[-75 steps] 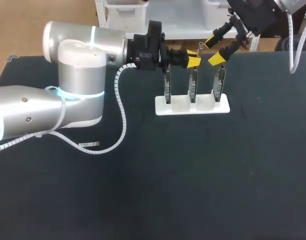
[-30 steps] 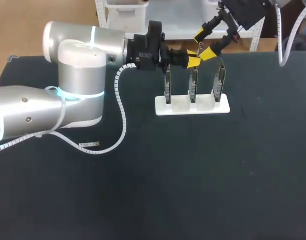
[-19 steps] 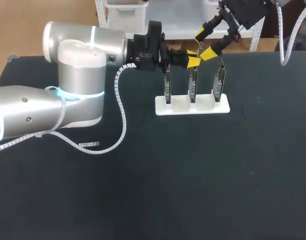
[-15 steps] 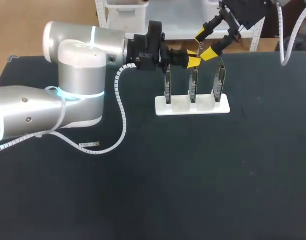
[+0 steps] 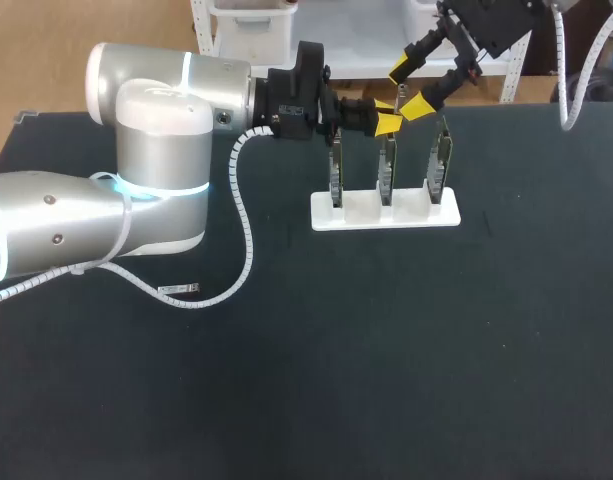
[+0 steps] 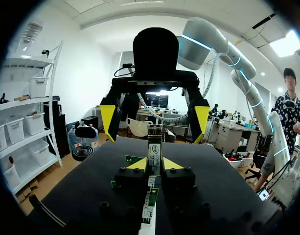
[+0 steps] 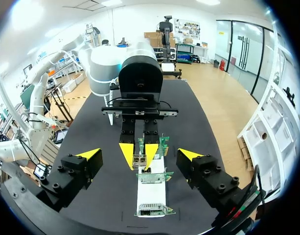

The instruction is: Pick up the optical module with the left hand, and insert it into the network port with the right hand.

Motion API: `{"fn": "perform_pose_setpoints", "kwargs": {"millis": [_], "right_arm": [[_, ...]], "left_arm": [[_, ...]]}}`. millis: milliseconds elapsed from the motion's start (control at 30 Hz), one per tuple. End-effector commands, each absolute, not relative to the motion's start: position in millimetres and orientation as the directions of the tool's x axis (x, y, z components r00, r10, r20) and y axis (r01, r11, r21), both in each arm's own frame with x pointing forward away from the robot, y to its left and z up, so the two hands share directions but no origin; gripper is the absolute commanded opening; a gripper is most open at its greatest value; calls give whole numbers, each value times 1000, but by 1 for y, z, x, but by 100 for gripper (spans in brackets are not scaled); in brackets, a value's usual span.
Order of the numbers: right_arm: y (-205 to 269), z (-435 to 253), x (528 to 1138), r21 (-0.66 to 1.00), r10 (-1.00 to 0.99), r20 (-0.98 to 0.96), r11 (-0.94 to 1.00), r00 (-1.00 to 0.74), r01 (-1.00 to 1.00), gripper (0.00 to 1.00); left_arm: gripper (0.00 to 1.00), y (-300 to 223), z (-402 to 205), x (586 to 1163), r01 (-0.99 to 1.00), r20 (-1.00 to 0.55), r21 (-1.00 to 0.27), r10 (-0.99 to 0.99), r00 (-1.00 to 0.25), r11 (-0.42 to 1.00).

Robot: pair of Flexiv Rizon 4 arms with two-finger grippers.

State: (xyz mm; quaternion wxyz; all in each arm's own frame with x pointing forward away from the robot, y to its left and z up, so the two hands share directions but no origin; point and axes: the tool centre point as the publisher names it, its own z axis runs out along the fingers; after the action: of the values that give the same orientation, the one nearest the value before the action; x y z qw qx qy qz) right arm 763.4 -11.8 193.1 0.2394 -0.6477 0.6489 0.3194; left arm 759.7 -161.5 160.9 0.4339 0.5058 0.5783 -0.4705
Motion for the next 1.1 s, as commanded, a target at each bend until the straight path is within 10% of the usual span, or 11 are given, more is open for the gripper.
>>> {"fn": "perform_pose_setpoints", "kwargs": {"millis": [33, 333, 367, 400, 433, 1100], "right_arm": [[-12, 193, 762, 104, -687, -725, -41, -47, -994, 100], [-12, 192, 764, 104, -682, -730, -42, -47, -994, 100], [-12, 192, 764, 103, -682, -730, -43, -47, -994, 84], [-11, 192, 764, 102, -681, -731, -43, -45, -994, 32], [-11, 192, 764, 100, -681, -731, -44, -43, -994, 0], [-11, 191, 765, 101, -686, -726, -40, -46, -994, 0]], "left_arm": [[0, -162, 160, 761, 994, -978, -105, 177, -111, 43], [0, -162, 160, 761, 994, -978, -105, 177, -111, 43], [0, -162, 160, 761, 994, -978, -105, 177, -111, 43], [0, -162, 160, 761, 994, -978, -105, 177, -111, 43], [0, -162, 160, 761, 994, -978, -105, 177, -111, 43], [0, -162, 160, 761, 994, -978, -105, 177, -111, 43]]}}
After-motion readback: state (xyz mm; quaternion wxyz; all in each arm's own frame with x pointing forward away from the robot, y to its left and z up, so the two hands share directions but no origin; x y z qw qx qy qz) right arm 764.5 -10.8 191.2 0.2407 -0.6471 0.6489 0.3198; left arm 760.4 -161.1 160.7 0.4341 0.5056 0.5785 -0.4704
